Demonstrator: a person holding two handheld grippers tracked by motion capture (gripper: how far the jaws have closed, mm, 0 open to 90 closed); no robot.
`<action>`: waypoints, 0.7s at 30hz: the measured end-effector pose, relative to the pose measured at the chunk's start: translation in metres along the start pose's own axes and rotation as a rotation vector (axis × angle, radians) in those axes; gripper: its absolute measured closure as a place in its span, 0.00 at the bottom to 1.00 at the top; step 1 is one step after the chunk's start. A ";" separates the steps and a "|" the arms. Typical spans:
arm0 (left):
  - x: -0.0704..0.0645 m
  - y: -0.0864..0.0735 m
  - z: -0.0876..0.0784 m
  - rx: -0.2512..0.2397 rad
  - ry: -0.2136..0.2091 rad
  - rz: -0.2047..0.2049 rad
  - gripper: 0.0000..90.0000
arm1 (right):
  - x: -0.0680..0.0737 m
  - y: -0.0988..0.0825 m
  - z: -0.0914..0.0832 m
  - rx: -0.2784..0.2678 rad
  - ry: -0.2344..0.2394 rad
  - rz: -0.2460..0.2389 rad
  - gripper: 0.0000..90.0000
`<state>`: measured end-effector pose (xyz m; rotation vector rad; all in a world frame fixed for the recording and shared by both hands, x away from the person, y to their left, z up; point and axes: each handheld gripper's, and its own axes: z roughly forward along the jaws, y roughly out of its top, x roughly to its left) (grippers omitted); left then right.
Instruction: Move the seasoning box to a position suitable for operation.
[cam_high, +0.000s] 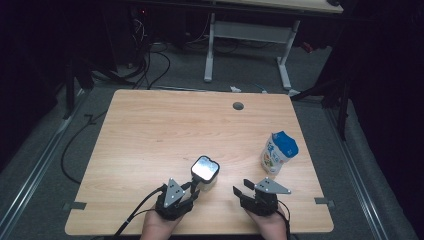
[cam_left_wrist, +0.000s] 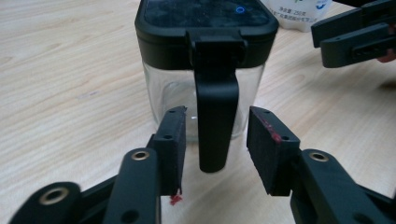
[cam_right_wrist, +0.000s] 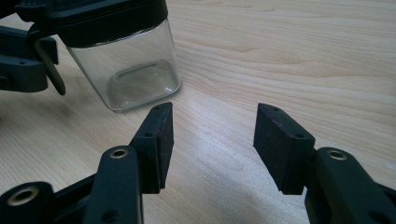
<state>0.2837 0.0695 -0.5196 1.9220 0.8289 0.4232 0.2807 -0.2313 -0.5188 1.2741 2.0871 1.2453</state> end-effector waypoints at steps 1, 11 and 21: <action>0.000 -0.001 -0.002 -0.003 0.001 -0.006 0.64 | 0.000 0.000 0.000 0.002 -0.002 0.004 0.53; -0.012 -0.008 -0.009 -0.007 -0.009 0.008 0.97 | -0.002 0.000 -0.001 -0.002 -0.002 0.007 0.53; -0.023 0.000 0.011 0.019 -0.024 0.039 1.00 | -0.003 -0.001 -0.001 -0.005 -0.005 0.009 0.55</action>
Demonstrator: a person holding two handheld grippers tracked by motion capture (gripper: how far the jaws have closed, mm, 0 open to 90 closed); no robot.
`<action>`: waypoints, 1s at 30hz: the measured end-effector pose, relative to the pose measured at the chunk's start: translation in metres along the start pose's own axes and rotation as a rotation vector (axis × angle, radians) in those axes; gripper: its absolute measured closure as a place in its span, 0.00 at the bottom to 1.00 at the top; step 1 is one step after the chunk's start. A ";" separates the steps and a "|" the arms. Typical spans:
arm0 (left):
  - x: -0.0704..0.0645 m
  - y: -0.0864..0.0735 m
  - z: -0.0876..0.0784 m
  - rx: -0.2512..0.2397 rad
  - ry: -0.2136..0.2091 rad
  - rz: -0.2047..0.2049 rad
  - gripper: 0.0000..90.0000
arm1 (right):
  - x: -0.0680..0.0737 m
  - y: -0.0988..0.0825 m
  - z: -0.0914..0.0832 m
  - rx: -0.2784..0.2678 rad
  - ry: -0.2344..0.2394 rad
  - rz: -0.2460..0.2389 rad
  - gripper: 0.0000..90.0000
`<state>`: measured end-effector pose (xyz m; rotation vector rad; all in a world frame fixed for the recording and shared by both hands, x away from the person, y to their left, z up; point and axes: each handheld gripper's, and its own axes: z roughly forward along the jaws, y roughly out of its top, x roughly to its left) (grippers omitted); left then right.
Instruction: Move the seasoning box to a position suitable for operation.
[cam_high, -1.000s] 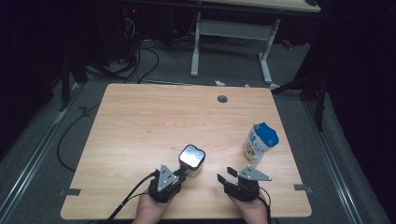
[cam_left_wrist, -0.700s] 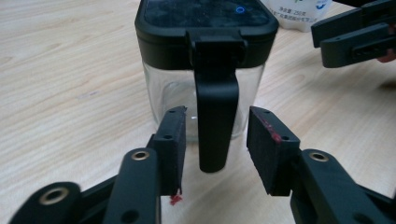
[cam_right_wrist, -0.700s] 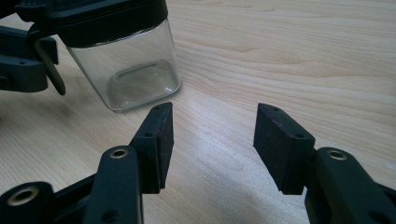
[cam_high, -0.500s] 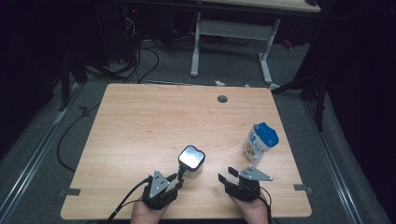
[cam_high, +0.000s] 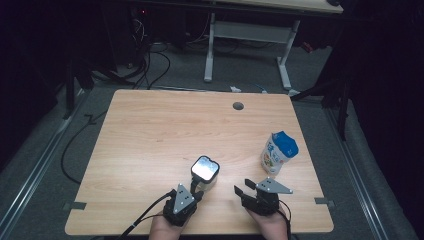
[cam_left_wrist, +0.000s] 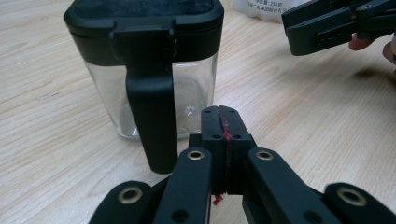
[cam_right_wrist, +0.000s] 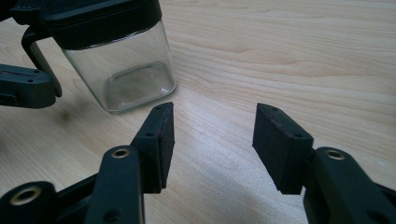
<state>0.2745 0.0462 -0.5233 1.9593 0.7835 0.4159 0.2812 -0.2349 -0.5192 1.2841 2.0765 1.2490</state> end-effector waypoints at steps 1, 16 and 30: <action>0.000 0.000 0.001 0.003 0.002 -0.001 1.00 | 0.000 0.000 0.000 0.000 0.000 0.000 0.55; 0.021 -0.002 -0.002 -0.002 0.091 -0.031 1.00 | -0.001 -0.001 0.001 0.008 -0.050 -0.007 0.69; 0.054 -0.002 -0.002 0.015 0.141 -0.063 1.00 | -0.002 -0.001 0.001 0.012 -0.038 0.000 0.63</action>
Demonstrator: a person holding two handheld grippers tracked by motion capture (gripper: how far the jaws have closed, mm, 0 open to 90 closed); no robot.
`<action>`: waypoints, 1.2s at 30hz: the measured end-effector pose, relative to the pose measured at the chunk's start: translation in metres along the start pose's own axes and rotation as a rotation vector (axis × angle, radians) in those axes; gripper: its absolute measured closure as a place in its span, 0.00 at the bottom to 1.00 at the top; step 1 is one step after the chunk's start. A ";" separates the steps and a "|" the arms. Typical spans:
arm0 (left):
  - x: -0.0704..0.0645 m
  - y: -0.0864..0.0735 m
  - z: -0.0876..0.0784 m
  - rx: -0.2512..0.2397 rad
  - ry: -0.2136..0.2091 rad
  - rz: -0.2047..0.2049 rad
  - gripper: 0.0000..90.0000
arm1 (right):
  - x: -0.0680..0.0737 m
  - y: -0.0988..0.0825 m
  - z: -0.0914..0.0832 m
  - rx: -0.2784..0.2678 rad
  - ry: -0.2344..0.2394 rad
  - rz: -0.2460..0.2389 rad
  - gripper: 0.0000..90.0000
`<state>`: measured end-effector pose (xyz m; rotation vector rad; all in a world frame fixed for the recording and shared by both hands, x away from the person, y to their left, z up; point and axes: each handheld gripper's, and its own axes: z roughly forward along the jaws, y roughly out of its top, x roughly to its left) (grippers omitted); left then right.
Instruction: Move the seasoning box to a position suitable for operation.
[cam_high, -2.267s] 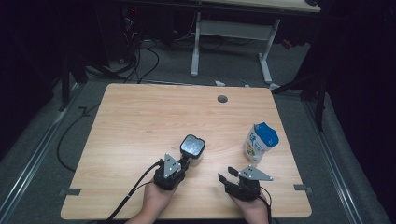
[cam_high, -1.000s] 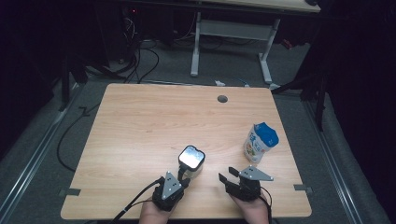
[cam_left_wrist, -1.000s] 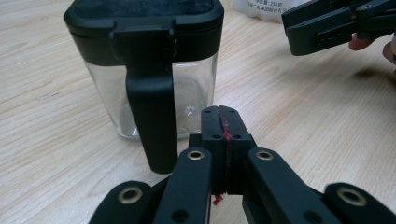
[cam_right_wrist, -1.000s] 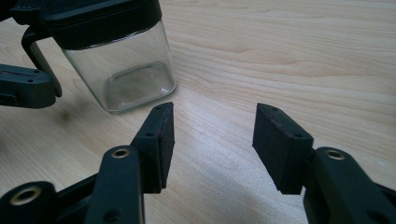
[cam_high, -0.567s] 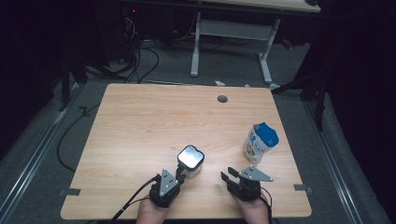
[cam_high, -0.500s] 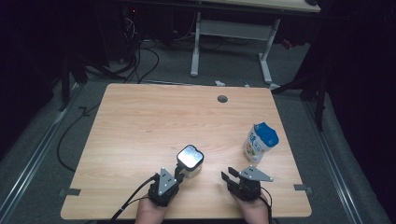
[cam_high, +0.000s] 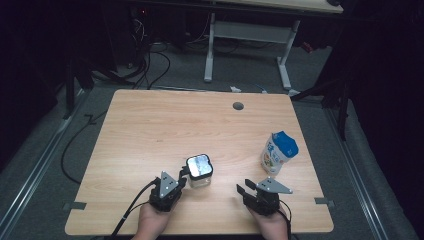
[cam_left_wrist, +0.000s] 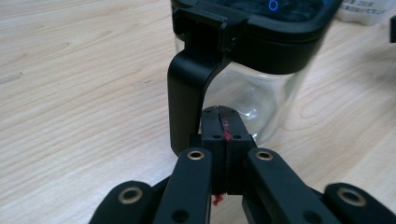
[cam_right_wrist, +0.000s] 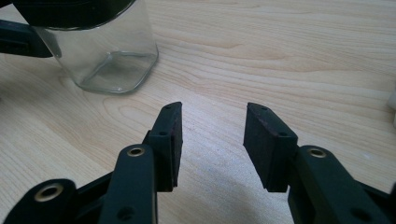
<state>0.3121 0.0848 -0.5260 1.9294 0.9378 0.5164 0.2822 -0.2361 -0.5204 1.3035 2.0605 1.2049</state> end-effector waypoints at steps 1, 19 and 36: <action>0.002 0.001 0.001 0.003 0.000 0.000 1.00 | 0.000 0.000 0.000 0.000 0.003 -0.001 0.62; 0.022 0.001 -0.012 0.002 0.018 -0.031 0.92 | -0.001 -0.001 0.000 -0.002 0.011 -0.003 0.59; 0.037 0.025 -0.027 -0.077 -0.002 -0.080 0.89 | -0.001 -0.001 0.001 -0.005 0.010 -0.002 0.58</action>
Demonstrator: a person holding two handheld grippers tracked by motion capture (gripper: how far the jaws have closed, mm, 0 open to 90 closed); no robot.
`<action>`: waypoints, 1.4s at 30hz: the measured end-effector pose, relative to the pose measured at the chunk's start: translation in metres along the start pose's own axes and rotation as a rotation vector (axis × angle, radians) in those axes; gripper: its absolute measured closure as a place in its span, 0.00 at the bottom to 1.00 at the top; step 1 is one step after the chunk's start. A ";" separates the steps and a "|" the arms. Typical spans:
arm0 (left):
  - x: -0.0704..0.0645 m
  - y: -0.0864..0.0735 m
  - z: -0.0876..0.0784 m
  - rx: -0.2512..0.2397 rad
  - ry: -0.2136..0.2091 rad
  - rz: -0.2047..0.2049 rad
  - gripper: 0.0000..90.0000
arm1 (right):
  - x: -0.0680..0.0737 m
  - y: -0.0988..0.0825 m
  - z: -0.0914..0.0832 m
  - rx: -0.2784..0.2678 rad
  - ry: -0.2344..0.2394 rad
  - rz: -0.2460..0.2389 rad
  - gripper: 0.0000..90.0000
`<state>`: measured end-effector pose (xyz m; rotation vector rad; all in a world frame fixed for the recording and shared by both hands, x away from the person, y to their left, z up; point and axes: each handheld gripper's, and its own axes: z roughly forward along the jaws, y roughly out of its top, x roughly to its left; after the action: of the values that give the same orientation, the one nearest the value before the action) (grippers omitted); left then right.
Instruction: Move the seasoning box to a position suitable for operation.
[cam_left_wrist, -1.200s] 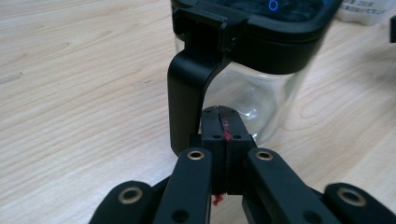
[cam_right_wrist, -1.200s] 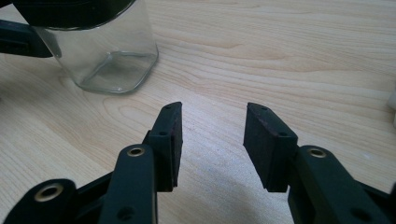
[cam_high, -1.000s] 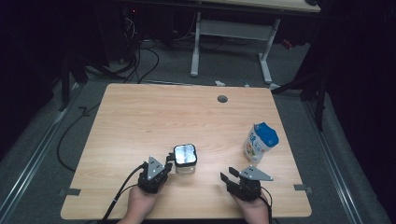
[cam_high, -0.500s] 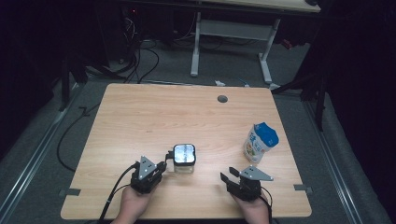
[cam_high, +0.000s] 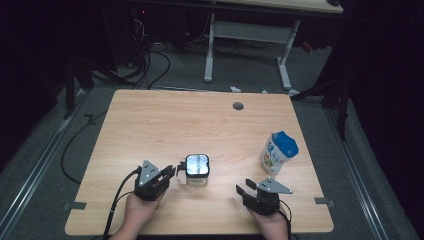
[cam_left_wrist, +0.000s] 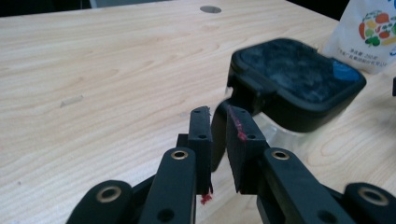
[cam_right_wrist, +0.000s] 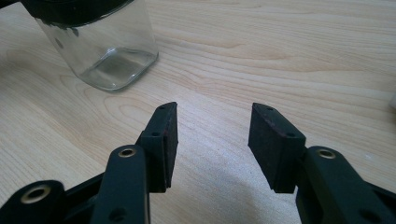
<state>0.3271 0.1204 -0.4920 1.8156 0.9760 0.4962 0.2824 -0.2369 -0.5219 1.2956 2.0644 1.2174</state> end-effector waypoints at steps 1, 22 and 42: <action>0.000 0.002 0.000 0.001 -0.001 0.006 0.89 | 0.000 0.000 0.000 0.002 0.000 0.003 0.58; -0.015 0.024 0.007 -0.055 0.015 0.072 1.00 | -0.001 0.000 -0.001 -0.003 0.003 0.000 0.58; -0.019 0.024 0.014 -0.055 0.007 0.059 1.00 | -0.001 0.000 -0.001 -0.004 0.004 0.001 0.58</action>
<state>0.3351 0.0925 -0.4747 1.7991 0.9069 0.5605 0.2824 -0.2383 -0.5215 1.2929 2.0635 1.2253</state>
